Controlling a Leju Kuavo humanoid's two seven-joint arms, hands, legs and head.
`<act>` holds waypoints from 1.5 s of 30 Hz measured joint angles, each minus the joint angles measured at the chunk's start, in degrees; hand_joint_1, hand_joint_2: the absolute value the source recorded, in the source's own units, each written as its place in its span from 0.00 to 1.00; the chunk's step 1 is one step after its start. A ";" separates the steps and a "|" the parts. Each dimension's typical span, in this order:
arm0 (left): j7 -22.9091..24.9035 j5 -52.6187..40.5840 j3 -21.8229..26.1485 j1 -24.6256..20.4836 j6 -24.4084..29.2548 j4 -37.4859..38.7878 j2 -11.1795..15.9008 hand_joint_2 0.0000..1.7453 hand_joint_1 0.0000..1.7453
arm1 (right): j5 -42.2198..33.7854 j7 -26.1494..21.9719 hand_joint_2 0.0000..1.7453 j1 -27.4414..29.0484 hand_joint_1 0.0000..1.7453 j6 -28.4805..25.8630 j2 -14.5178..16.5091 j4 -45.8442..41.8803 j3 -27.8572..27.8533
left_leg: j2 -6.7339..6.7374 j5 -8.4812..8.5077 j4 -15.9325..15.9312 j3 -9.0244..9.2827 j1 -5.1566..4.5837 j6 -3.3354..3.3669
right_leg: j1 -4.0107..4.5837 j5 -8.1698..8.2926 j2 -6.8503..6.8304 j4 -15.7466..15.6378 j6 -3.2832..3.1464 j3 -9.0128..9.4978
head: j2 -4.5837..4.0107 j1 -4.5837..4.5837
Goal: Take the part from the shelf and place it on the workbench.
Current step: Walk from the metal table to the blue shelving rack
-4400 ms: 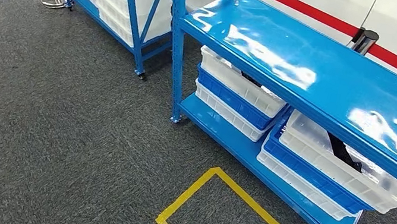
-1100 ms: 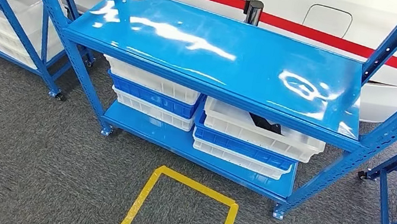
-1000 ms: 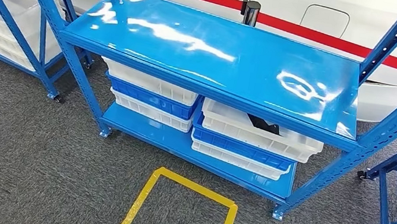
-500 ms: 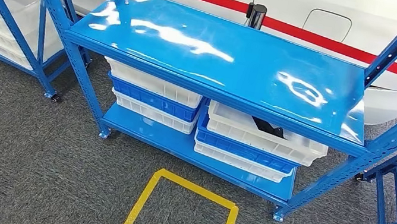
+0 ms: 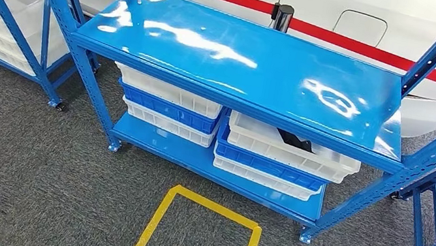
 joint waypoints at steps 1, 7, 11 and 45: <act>0.00 -0.01 0.00 0.00 0.01 0.00 0.00 0.00 0.00 | 0.01 -0.02 0.00 -0.01 0.00 0.01 0.02 0.00 -0.01 | 0.00 -0.06 0.02 0.06 -0.01 0.06 | -0.09 -0.02 -0.01 -0.02 0.07 0.01 | 0.00 0.00; 0.00 -0.03 0.00 0.00 0.04 0.00 0.10 0.00 0.00 | 0.07 -0.08 0.00 -0.02 0.00 0.06 0.23 0.00 -0.24 | 0.00 -0.37 0.09 0.19 -0.24 0.46 | -0.54 -0.07 -0.03 -0.09 0.40 0.11 | 0.00 -0.01; 0.00 -0.08 0.01 -0.06 0.21 0.00 0.11 0.00 0.00 | 0.15 -0.07 0.00 -0.03 0.00 0.08 0.33 0.00 -0.30 | 0.18 -0.07 -0.97 1.25 0.03 1.48 | -0.49 -0.91 -0.18 1.13 0.86 -0.21 | 0.00 0.03; 0.00 -0.79 0.02 -0.21 2.33 0.00 0.08 0.00 0.00 | 0.70 -0.05 0.00 -0.06 0.00 0.08 0.57 0.00 -1.32 | 1.86 1.04 -1.42 0.60 0.35 1.21 | 0.03 -5.99 -0.20 12.62 -0.42 -5.93 | 0.00 0.15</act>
